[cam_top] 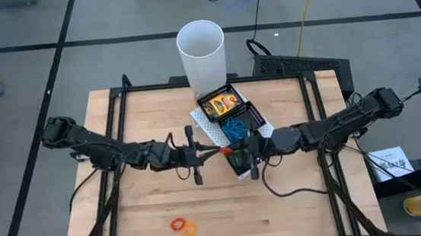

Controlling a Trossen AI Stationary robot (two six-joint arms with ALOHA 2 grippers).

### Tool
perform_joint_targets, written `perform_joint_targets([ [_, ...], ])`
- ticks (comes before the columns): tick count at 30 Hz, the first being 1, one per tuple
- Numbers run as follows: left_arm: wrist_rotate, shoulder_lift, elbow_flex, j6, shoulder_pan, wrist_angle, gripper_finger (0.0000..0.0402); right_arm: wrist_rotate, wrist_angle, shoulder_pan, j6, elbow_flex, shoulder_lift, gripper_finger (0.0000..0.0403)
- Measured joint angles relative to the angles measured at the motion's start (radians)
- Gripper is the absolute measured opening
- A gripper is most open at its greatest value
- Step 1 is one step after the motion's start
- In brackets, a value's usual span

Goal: Pick & Place Office Desk Supplies
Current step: Put the orange spring rubberband into the bottom black bin on the shelf

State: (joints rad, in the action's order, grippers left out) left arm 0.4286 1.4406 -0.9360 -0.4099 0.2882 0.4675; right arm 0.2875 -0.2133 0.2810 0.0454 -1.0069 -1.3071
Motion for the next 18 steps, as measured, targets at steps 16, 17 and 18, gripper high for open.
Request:
perform_joint_targets([
  [16, 0.315, -0.044, -0.001, 0.083, 0.099, 0.086, 0.0226, -0.001, 0.049, 0.0, 0.021, 0.0, 0.044, 0.0017],
  [17, 0.337, -0.06, -0.001, 0.065, 0.112, 0.074, 0.024, -0.001, 0.053, 0.0, 0.017, 0.0, 0.059, 0.0018],
  [18, 0.359, -0.079, -0.001, 0.052, 0.128, 0.05, 0.0253, -0.001, 0.071, 0.0, 0.007, 0.0, 0.078, 0.002],
])
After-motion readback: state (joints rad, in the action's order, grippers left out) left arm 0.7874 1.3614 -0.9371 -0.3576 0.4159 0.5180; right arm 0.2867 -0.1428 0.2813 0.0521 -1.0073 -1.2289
